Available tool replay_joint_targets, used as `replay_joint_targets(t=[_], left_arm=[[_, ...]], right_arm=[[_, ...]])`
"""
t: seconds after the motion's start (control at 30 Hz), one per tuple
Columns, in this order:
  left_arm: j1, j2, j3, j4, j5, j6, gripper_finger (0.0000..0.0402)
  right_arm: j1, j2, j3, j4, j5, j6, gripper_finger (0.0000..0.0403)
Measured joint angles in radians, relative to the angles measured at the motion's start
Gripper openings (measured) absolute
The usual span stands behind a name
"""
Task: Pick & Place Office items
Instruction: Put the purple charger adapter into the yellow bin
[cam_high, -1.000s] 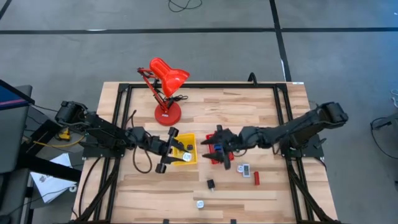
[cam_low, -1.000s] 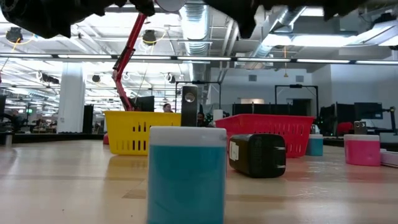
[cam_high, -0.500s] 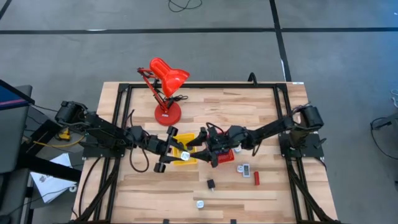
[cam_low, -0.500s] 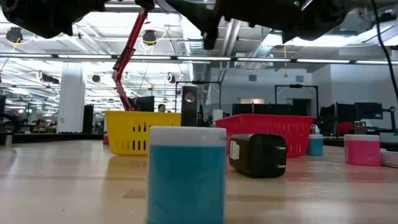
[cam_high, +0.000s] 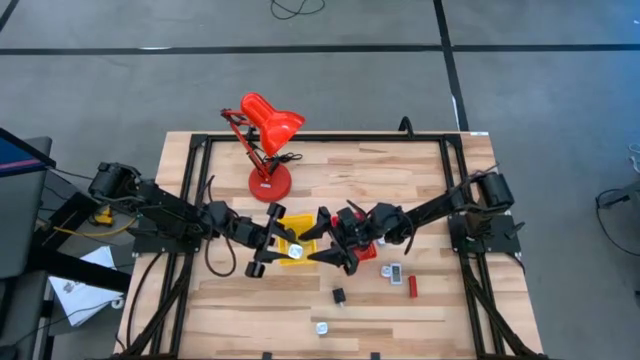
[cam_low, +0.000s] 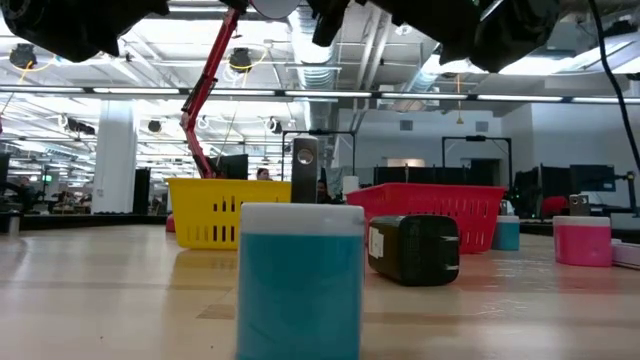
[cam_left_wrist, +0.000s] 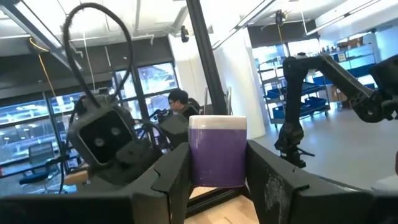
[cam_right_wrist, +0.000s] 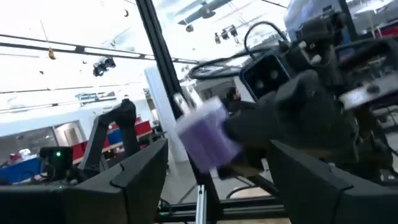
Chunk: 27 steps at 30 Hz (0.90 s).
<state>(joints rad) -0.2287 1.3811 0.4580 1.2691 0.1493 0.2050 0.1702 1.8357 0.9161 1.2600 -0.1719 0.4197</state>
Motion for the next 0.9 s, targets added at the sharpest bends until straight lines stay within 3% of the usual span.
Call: replay_joint_targets(t=[0.37, 0.9], left_arm=[[-0.001, 0.0, 0.0, 0.021, 0.012, 0.0, 0.0131], [-0.002, 0.0, 0.017, 0.058, 0.007, 0.073, 0.013]], right_arm=[[0.002, 0.009, 0.09, -0.115, 0.013, 0.026, 0.0265], [0.023, 0.05, 0.132, -0.033, 0.017, 0.014, 0.0265]])
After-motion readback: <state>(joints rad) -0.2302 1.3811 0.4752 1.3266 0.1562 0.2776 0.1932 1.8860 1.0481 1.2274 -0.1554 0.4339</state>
